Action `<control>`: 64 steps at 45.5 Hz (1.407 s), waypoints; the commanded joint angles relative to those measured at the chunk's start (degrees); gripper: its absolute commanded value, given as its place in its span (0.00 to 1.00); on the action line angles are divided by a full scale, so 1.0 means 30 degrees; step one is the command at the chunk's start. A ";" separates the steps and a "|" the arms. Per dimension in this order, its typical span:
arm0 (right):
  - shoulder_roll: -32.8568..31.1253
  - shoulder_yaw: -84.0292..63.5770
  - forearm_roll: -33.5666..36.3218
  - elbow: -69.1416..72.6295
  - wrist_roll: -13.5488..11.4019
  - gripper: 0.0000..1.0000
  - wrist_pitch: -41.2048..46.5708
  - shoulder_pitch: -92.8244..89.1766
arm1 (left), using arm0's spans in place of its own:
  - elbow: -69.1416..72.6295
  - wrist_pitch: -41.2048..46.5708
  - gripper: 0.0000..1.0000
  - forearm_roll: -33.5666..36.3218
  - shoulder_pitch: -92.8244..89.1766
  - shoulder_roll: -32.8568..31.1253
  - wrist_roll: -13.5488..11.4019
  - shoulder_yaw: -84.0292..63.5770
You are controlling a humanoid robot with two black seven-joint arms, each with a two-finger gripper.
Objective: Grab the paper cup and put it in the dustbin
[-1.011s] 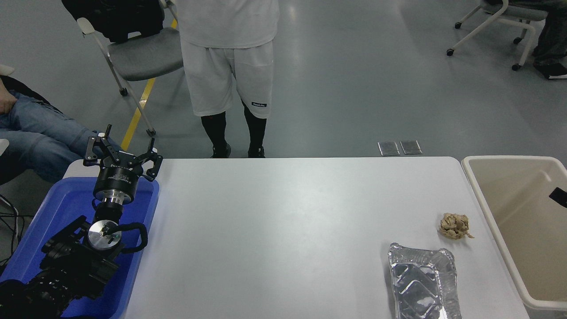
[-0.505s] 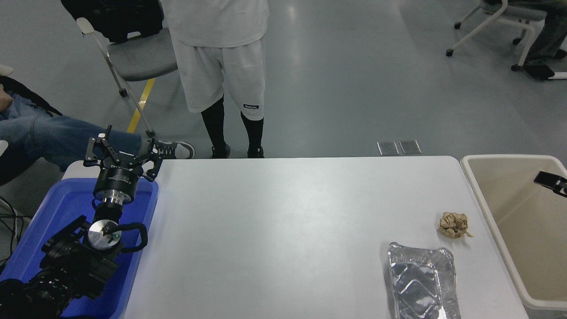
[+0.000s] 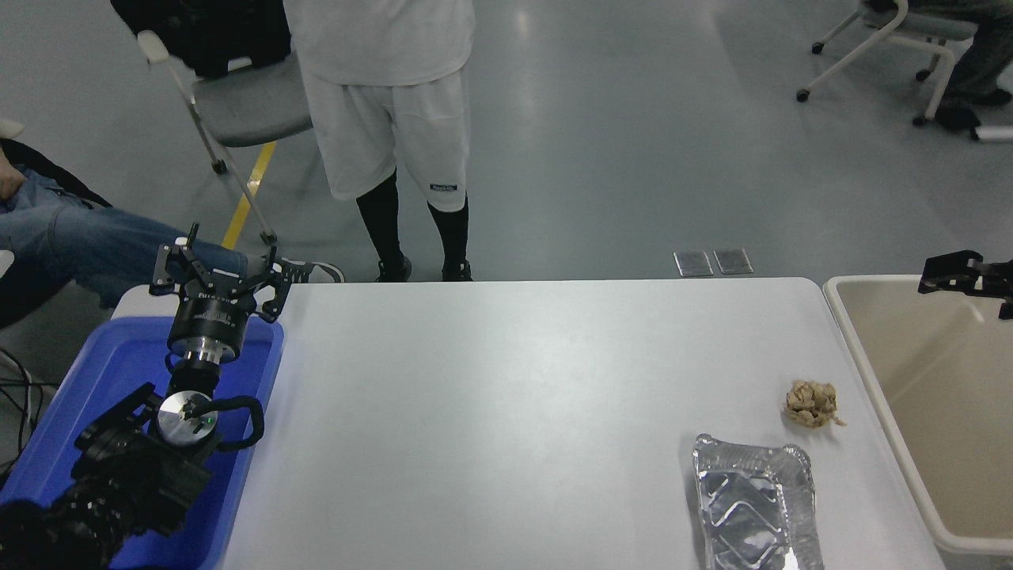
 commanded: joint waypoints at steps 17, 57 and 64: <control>0.6024 -0.1208 0.0189 0.2796 0.0059 1.00 0.2438 0.4907 | -0.0002 0.0030 0.99 0.0030 0.0001 -0.0001 0.0024 0.0000; 0.6464 0.1751 -0.4350 0.3117 0.0001 1.00 0.2438 0.6960 | -0.0002 0.0030 0.99 0.0030 -0.0029 -0.0001 0.0024 0.0000; 0.6405 0.1575 -0.4498 0.3265 0.0000 1.00 0.2438 0.6843 | -0.0002 0.0030 0.99 0.0030 0.0000 -0.0001 0.0024 0.0000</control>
